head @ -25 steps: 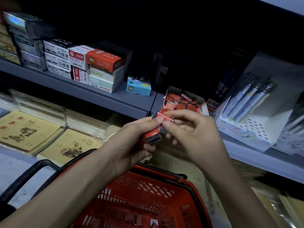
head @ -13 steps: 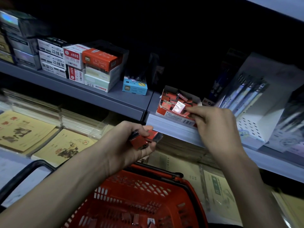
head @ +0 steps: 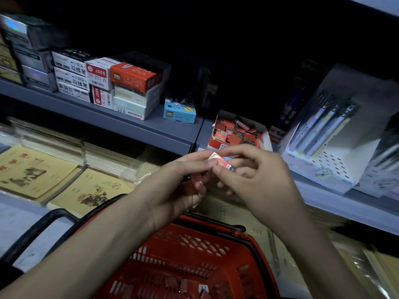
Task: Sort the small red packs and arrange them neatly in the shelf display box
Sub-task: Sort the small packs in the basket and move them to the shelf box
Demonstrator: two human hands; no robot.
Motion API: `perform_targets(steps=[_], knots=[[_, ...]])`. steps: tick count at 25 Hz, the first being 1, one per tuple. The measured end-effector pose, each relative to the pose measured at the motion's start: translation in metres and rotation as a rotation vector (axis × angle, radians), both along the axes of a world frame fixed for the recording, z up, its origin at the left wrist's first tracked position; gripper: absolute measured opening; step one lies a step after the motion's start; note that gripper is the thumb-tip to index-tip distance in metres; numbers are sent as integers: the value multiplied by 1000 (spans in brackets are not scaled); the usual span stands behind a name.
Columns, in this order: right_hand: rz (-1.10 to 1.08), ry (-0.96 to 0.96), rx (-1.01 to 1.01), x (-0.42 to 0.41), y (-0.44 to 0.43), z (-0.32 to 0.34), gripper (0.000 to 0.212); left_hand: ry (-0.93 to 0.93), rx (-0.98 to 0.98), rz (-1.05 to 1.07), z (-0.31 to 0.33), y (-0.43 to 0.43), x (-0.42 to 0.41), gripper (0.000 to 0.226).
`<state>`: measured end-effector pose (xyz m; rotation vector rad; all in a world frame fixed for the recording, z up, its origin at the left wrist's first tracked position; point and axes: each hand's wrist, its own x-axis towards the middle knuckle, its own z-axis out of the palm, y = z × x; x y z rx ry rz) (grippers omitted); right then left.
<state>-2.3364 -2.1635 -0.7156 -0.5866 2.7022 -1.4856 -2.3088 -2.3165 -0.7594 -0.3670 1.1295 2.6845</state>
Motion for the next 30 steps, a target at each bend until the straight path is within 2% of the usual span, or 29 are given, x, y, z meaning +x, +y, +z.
perform_targets(steps=[2, 3, 5, 8, 11, 13, 14, 16, 17, 18, 21, 24, 27, 30], knots=[[-25, -68, -93, -4, -3, -2, 16, -58, 18, 33, 0, 0, -1, 18], [-83, -37, -144, -8, -2, -1, 17, -95, 55, 51, 0, -1, -1, 16], [-256, 185, -131, -22, 3, 6, 16, -171, 156, 88, 0, -5, -2, 22], [-353, 482, 77, -43, 8, 13, 21, -265, 264, 158, -3, -11, 0, 34], [-232, 524, 313, -58, 7, 5, 34, -254, 300, 168, -3, -14, 2, 41], [-102, 485, 500, -57, 9, 1, 41, -200, 296, 160, -1, -15, 2, 50], [-69, 463, 515, -54, 12, 2, 44, -171, 311, 162, 0, -14, 1, 51], [-100, 519, 408, -43, 16, 4, 43, -101, 351, 151, 1, -12, 1, 35], [-137, 539, 311, -35, 15, 4, 39, -71, 300, 131, 1, -10, 0, 22], [-161, 505, 216, -26, 13, 2, 33, -41, 193, 103, 1, -7, 0, 19], [-104, 184, 67, -7, 4, 0, 12, 109, -138, 6, -2, 0, 1, 32], [-84, 23, -41, -3, 9, -4, 12, 176, -337, 11, -5, 5, 4, 32], [-166, 77, -88, -8, 14, -4, 11, 154, -363, 31, -10, 11, -1, 28], [-208, 69, -149, -21, 19, 1, 11, 68, -214, 19, -9, 13, -9, 23]])
